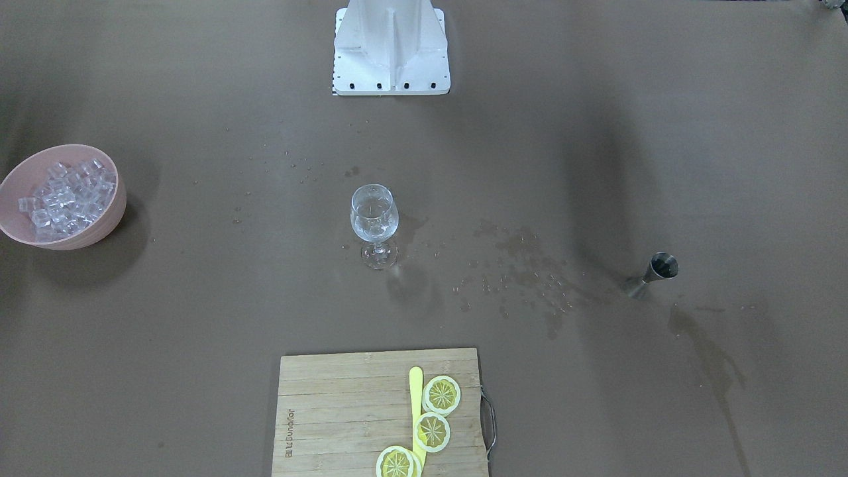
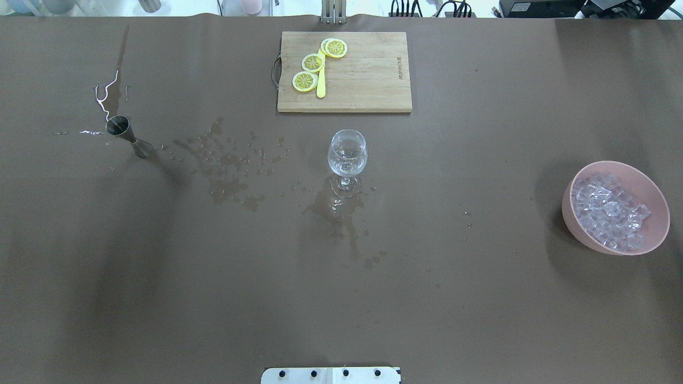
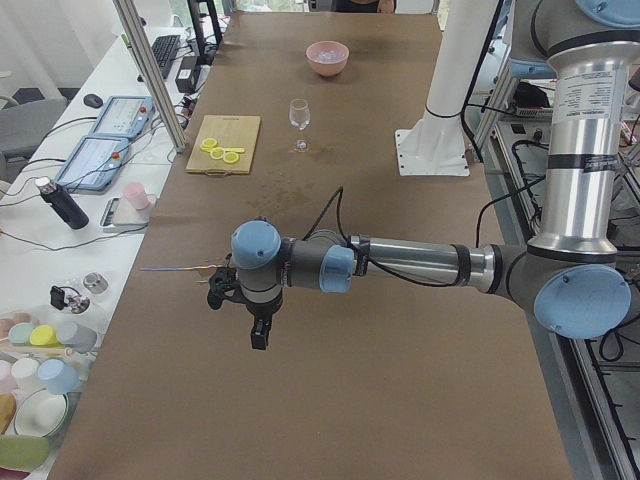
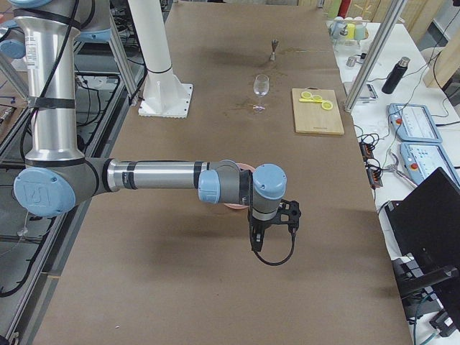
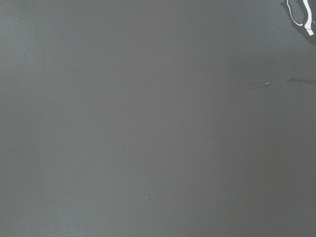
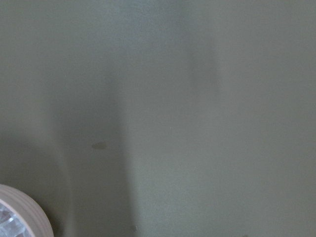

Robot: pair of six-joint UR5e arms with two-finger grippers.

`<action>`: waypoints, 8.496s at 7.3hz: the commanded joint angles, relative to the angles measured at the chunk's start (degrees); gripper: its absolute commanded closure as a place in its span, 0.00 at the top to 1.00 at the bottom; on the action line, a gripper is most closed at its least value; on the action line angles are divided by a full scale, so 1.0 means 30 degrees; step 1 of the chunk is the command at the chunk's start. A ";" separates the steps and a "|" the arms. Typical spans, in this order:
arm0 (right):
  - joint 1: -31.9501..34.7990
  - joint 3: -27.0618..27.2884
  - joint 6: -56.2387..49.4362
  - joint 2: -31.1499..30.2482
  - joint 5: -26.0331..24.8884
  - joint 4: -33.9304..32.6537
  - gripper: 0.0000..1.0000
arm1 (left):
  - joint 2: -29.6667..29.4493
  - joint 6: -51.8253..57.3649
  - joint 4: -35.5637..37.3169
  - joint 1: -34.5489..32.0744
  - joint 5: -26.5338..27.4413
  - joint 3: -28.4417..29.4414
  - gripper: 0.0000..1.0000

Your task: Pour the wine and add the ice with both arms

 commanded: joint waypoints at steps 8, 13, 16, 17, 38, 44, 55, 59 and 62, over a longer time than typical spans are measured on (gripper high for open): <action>-0.0146 0.0178 0.0001 0.0001 0.0127 -0.0057 1.00 | 0.0129 -0.2296 -0.0158 0.0860 0.0480 -0.3536 0.98; -0.0556 0.0207 0.0088 -0.0145 0.0213 -0.0028 1.00 | 0.0538 -1.0077 -0.3598 0.4873 0.2020 -0.7644 0.98; -0.0644 0.0178 0.0147 -0.0058 0.0214 0.0001 1.00 | 0.2779 -1.5213 -0.9121 0.8703 0.6729 -0.7558 0.98; -0.0673 0.0178 0.0205 -0.0028 0.0214 0.0030 1.00 | 0.3317 -1.6684 -1.0341 0.9471 0.7213 -0.7557 0.98; -0.0996 0.0119 0.0059 0.0206 0.0097 0.0089 1.00 | -0.1922 -2.4551 -1.4659 2.1081 2.9014 0.1465 0.98; -0.1084 0.0090 0.0117 0.0206 0.0067 0.0118 1.00 | -0.2622 -2.4551 -1.4631 2.1023 2.9542 0.2345 0.97; -0.1406 0.0002 0.0118 0.0265 -0.0050 0.0118 1.00 | -0.4060 -2.4580 -1.4660 1.9674 2.9483 0.4426 0.91; -0.1494 -0.0086 0.0118 0.0353 -0.0050 0.0118 1.00 | -0.4060 -2.4696 -1.4660 1.9703 2.9483 0.4426 0.30; -0.1581 -0.0086 0.0205 0.0587 -0.0050 0.0118 1.00 | -0.3972 -2.5403 -1.4631 1.9616 2.9425 0.3930 0.00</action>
